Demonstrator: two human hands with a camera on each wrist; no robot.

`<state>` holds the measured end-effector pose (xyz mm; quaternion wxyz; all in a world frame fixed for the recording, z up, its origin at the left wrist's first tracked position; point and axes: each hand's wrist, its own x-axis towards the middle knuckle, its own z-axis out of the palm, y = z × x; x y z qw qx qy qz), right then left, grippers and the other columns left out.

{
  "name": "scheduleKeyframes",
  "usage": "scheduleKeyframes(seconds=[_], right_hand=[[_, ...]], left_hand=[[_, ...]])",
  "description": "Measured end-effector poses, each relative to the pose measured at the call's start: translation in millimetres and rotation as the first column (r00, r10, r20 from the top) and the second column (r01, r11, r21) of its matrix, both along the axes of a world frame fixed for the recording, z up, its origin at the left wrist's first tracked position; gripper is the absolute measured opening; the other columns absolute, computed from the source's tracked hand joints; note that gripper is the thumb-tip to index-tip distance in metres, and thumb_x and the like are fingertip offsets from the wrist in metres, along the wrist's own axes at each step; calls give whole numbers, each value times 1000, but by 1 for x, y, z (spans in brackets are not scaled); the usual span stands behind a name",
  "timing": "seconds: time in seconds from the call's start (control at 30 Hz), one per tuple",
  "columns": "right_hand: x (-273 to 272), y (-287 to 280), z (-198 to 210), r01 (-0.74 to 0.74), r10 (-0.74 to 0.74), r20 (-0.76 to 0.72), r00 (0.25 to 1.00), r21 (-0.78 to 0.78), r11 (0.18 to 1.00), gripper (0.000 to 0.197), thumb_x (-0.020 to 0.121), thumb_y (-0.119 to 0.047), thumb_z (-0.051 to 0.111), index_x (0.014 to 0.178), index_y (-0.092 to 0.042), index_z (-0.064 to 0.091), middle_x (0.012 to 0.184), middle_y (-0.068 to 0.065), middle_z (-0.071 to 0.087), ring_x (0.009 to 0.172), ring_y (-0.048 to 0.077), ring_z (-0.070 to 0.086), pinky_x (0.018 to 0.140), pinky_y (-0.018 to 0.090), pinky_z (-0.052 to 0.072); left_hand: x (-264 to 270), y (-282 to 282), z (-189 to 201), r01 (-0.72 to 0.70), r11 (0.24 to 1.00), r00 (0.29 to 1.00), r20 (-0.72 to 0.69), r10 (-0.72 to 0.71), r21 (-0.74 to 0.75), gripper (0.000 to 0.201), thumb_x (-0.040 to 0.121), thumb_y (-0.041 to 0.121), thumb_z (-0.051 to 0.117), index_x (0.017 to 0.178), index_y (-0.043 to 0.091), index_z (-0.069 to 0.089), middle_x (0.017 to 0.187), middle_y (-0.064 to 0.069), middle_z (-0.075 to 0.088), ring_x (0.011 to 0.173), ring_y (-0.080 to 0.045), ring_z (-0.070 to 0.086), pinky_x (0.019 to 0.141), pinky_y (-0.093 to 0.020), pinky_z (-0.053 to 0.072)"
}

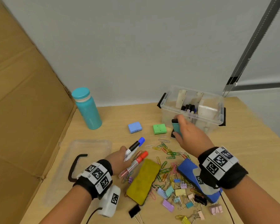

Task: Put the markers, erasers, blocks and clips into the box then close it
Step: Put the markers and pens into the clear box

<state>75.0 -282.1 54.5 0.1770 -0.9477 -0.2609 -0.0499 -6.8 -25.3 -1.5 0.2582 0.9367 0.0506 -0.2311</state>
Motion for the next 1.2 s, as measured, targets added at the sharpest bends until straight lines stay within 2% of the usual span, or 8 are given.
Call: scheduleKeyframes(seconds=[0.13, 0.23, 0.3, 0.6, 0.83, 0.93, 1.1, 1.2], right_hand=[[-8, -4, -2, 23, -23, -12, 1000, -5, 1000, 33, 93, -25, 53, 120, -17, 35, 111, 5, 58, 84, 23, 62, 60, 32, 51], [-12, -10, -6, 58, -59, -30, 998, -33, 998, 33, 93, -26, 53, 119, -18, 35, 113, 4, 58, 83, 23, 62, 61, 37, 55], [-14, -13, -9, 71, -73, -29, 997, -57, 996, 34, 93, -28, 53, 119, -19, 35, 113, 3, 58, 82, 22, 63, 61, 35, 55], [-21, -14, -21, 32, -36, -51, 998, -79, 996, 32, 93, -29, 54, 119, -20, 37, 112, 1, 57, 78, 17, 60, 57, 25, 44], [-17, -15, -9, 43, -43, -11, 999, 26, 999, 21, 97, -36, 45, 110, -19, 40, 99, 0, 56, 71, 18, 60, 58, 33, 53], [-14, -21, 0, 67, -66, -16, 998, 122, 990, 21, 96, -36, 45, 109, -20, 41, 91, -4, 54, 70, 15, 58, 58, 33, 52], [-5, -39, 23, 98, -120, 36, 992, 371, 923, 27, 96, -36, 47, 118, -20, 43, 87, -8, 59, 73, 1, 60, 57, 21, 50], [11, -49, 41, 92, -161, 93, 983, 509, 856, 24, 96, -37, 45, 113, -19, 45, 88, -8, 60, 75, 5, 64, 60, 23, 53]], left_hand=[[0, -9, 0, 38, 994, 999, 9, -39, 98, 33, 95, 32, 49, 116, 9, 36, 77, 3, 47, 70, -16, 47, 51, -22, 32], [1, -13, -1, 35, 993, 999, 18, -37, 112, 41, 94, 34, 52, 122, 9, 36, 101, -8, 60, 84, -22, 56, 65, -26, 40], [1, -16, -2, 32, 993, 999, 20, -35, 117, 41, 93, 33, 54, 122, 10, 37, 114, -10, 62, 97, -25, 61, 72, -28, 43], [-5, -28, -8, 91, 977, 996, -1, -93, 192, 44, 94, 25, 52, 132, 12, 35, 131, -9, 41, 114, -26, 52, 91, -33, 43], [1, -29, -3, 168, 943, 986, -28, -167, 286, 44, 95, 26, 50, 134, 12, 36, 132, -10, 43, 119, -27, 48, 97, -36, 42], [4, -24, 0, 150, 947, 988, -23, -150, 284, 40, 96, 26, 48, 132, 13, 38, 130, -10, 46, 116, -26, 50, 95, -35, 42], [12, -17, 16, 42, 981, 995, 85, -59, 192, 32, 97, 27, 47, 125, 13, 42, 124, -8, 49, 108, -24, 53, 85, -29, 41], [18, -16, 28, -13, 994, 986, 168, -5, 107, 31, 96, 30, 49, 122, 14, 43, 118, -6, 50, 96, -17, 53, 80, -27, 44]])
